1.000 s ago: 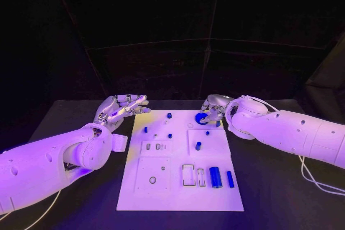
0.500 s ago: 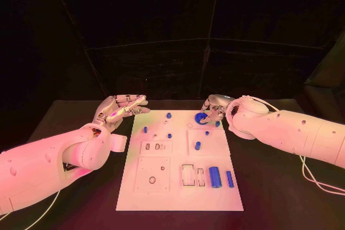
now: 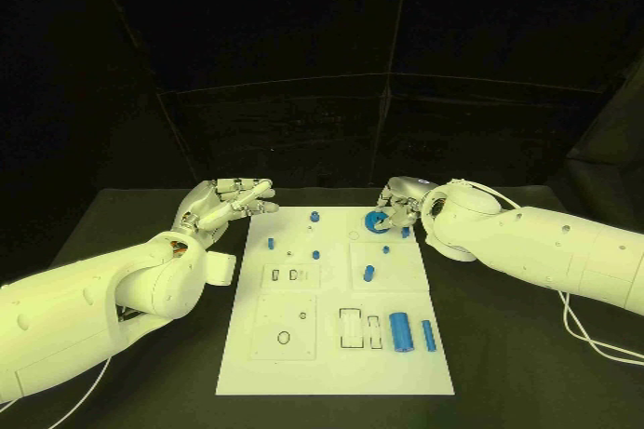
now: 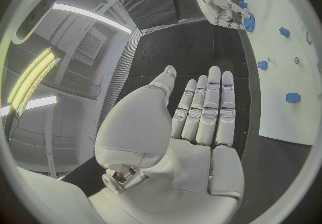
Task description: Assemble the parts on the task board
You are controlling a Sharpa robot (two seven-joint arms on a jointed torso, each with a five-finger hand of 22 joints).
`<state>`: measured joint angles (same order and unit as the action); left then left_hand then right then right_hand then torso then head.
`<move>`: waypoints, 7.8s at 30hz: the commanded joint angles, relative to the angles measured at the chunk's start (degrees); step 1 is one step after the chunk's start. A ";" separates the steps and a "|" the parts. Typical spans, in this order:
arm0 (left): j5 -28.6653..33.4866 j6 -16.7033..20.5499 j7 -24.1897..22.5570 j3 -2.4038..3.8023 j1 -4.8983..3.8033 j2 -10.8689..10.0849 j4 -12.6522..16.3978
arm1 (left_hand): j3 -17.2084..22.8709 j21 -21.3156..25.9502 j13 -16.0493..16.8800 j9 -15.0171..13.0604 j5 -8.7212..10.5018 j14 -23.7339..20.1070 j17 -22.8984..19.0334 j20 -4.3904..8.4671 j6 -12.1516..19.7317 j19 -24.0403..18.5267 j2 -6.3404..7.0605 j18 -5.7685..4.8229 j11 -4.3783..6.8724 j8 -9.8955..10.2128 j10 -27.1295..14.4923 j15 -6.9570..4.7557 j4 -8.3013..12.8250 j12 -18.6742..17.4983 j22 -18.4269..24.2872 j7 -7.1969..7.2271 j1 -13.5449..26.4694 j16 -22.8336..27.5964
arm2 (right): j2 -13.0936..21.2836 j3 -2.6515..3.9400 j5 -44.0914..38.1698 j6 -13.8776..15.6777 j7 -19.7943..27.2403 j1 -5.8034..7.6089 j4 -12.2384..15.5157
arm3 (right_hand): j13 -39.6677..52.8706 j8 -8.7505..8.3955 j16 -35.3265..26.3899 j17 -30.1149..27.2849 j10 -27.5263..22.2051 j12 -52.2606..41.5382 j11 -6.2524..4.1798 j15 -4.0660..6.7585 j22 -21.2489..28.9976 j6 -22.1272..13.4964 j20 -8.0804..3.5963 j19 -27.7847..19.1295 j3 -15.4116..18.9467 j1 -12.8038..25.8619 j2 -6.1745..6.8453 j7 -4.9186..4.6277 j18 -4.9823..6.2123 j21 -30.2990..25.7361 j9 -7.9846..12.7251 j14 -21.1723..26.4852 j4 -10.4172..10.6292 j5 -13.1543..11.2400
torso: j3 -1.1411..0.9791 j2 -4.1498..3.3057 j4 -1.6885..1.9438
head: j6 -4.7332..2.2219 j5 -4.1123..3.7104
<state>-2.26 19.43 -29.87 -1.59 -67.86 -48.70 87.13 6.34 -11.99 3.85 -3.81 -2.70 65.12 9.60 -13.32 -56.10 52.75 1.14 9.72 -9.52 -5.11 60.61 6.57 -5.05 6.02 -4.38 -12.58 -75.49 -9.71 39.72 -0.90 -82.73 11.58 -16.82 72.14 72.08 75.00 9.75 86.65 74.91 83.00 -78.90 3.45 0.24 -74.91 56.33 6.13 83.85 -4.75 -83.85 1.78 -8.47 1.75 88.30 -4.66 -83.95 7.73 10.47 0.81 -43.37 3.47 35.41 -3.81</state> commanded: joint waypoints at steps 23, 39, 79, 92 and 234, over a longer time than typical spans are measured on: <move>-0.22 -0.57 -0.16 0.06 -0.08 -0.03 0.03 | 0.02 0.35 -0.08 0.07 -0.23 -0.14 0.09 -0.26 -0.10 0.27 -0.13 0.84 -0.07 0.21 -0.02 0.35 0.35 -0.26 0.10 -0.10 0.54 0.31 | -2.02 -0.09 -13.17 13.34 -1.12 -0.32 10.21 | 5.87 1.15 0.27 7.31 1.37 -1.04 -1.74 1.81 -12.87 4.65 -1.58 4.48 -3.44 1.82 -1.06 2.03 -1.21 0.86 -1.06 -4.44 -0.88 -0.68 | -0.02 0.01 0.10 | -0.15 0.84; -0.22 -0.34 -0.02 0.06 -0.09 0.15 -0.08 | 0.01 0.38 -0.08 0.07 -0.23 -0.15 0.10 -0.27 -0.11 0.26 -0.17 0.85 -0.07 0.24 -0.02 0.36 0.38 -0.30 0.12 -0.10 0.57 0.36 | -11.18 -0.21 -14.82 9.21 -2.46 -2.03 4.10 | 5.49 0.54 0.14 7.06 1.10 -0.51 -1.68 1.81 -12.81 4.23 -1.64 4.44 -3.89 2.05 -0.78 1.90 -1.20 0.83 -0.97 -4.38 -1.06 -0.90 | 0.04 -0.01 0.10 | -0.05 1.05; -0.22 -0.99 0.94 0.06 -0.11 0.09 0.14 | -0.04 0.41 -0.08 0.07 -0.23 -0.12 0.15 -0.28 -0.11 0.30 -0.18 0.86 -0.09 0.32 -0.03 0.36 0.47 -0.38 0.15 -0.12 0.61 0.43 | -14.91 -0.21 -13.20 5.95 -7.61 -2.59 -0.07 | 3.60 -5.80 0.26 7.57 -0.92 2.22 1.62 -1.06 -12.35 -5.48 1.03 4.03 -2.44 8.56 4.80 -1.64 -1.07 0.59 0.54 -4.45 4.70 -6.75 | 0.02 0.01 -0.01 | 0.06 1.37; -0.22 -0.95 1.16 0.06 -0.11 -0.15 0.22 | -0.13 0.44 -0.10 0.09 -0.23 -0.13 0.19 -0.30 0.01 0.34 -0.14 0.86 -0.15 0.46 -0.16 0.38 0.56 -0.54 0.18 -0.20 0.68 0.53 | -13.31 -0.21 -7.85 3.83 -3.12 -2.58 1.35 | 4.68 -5.31 0.59 8.35 -0.15 0.87 1.29 -0.82 -13.02 -3.60 0.88 4.54 3.16 12.77 2.50 -1.20 -1.23 0.86 0.21 -4.61 8.77 -1.32 | 0.01 0.00 -0.09 | -0.03 1.30; -0.23 -1.25 1.53 0.03 0.18 0.14 -1.39 | -0.14 0.65 -0.03 0.03 -0.23 0.08 0.47 -0.28 -0.43 0.51 -0.54 0.88 -0.02 0.63 0.36 0.33 1.20 -0.73 0.31 -0.05 0.59 0.95 | 8.35 -0.32 19.00 10.70 27.31 -5.92 -2.42 | 5.63 -2.08 0.61 9.07 0.68 0.19 -1.81 1.83 -13.18 7.31 -1.54 4.60 -0.77 -0.67 -6.96 2.15 -1.25 0.82 -0.27 -4.75 -6.68 -0.08 | -0.27 0.27 -0.96 | 0.29 -0.68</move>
<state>-2.28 18.84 -28.11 -1.61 -67.60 -48.56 85.72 6.18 -11.54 3.82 -3.79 -2.70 65.12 10.02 -13.53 -56.10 52.95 0.96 9.72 -9.52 -4.67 60.61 6.57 -4.26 5.54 -4.12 -12.58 -75.30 -9.05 47.86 -1.25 -64.27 18.61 10.67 66.12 69.11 81.31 6.82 87.02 74.92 83.42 -78.53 2.44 1.56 -74.91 61.42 5.00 84.16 -5.28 -83.90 -3.74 -7.98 0.87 88.92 -4.15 -84.06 1.03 10.10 0.55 -43.14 2.53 35.63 -4.55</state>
